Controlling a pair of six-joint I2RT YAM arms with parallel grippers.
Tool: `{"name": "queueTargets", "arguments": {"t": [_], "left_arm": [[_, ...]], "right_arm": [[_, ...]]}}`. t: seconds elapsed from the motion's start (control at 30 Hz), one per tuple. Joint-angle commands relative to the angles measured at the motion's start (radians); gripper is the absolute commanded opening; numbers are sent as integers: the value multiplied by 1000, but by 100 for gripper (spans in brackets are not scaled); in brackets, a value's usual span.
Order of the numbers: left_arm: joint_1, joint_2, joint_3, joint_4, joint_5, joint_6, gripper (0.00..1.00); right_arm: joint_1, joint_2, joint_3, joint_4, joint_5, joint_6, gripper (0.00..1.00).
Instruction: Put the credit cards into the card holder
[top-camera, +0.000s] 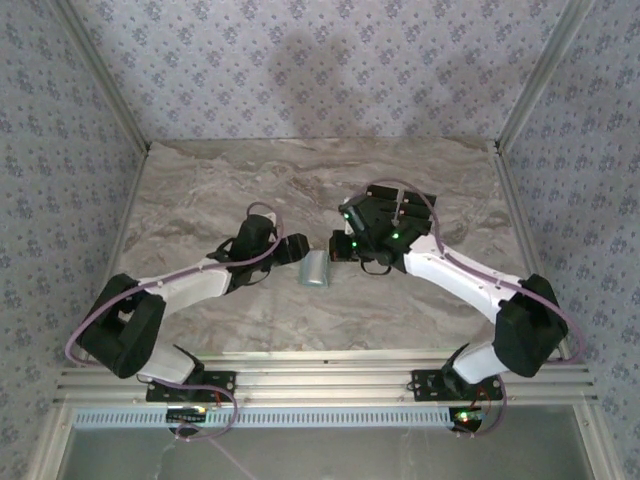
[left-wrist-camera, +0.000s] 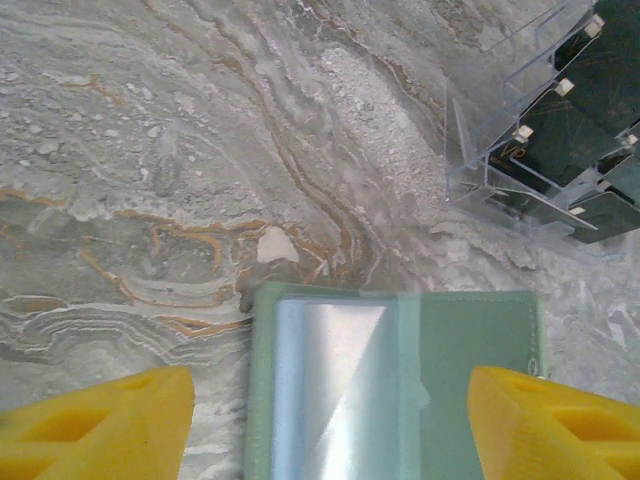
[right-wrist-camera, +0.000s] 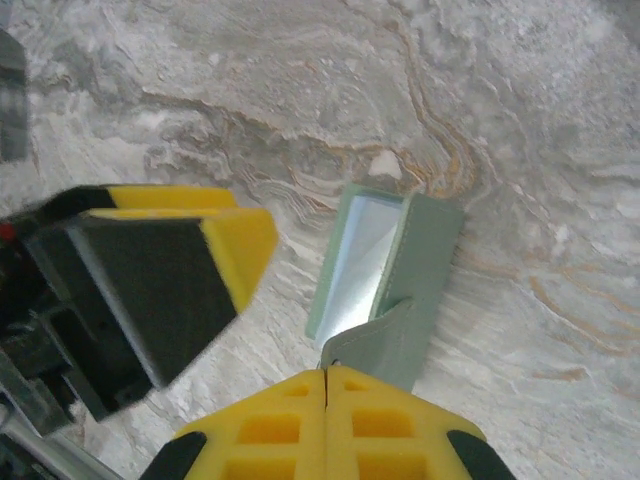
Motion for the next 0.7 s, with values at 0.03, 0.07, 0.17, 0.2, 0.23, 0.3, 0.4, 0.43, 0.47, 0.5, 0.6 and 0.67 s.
{"name": "queueTargets", "arguments": {"t": [0.03,0.07,0.17,0.2,0.23,0.3,0.4,0.43,0.47,0.5,0.6,0.67], "left_arm": [[-3,-39,1,-70,-37,50,73],[-2,-42,0,-74,-37,52,73],[-3,-41,-2,-80,-39,56,73],[-2,-38,-1,-81,-38,55,73],[-3,-37,-1,-82,-38,55,73],[-5,-33,0,-84,-39,54,73],[-12,-28,2,-87,-42,54,73],[-16,-27,3,-89,-43,54,73],[-17,-26,4,-90,-45,54,73],[-21,-24,6,-93,-48,55,73],[-29,-24,11,-100,-54,60,73],[-31,-24,17,-110,-59,66,73]], "right_arm": [[-43,-72,-147,-28,42,8,0],[-55,-83,-180,-18,51,10,0],[-103,-94,-284,17,69,12,0],[-116,-91,-312,33,74,11,0],[-131,-83,-337,50,69,10,0],[-151,-60,-367,77,51,0,0],[-157,-27,-366,84,25,-2,27],[-155,-27,-360,77,25,-2,31],[-152,-32,-356,75,24,-2,33],[-151,-44,-353,72,24,-1,35],[-144,-94,-335,47,26,-1,37],[-136,-132,-325,37,24,14,38]]}}
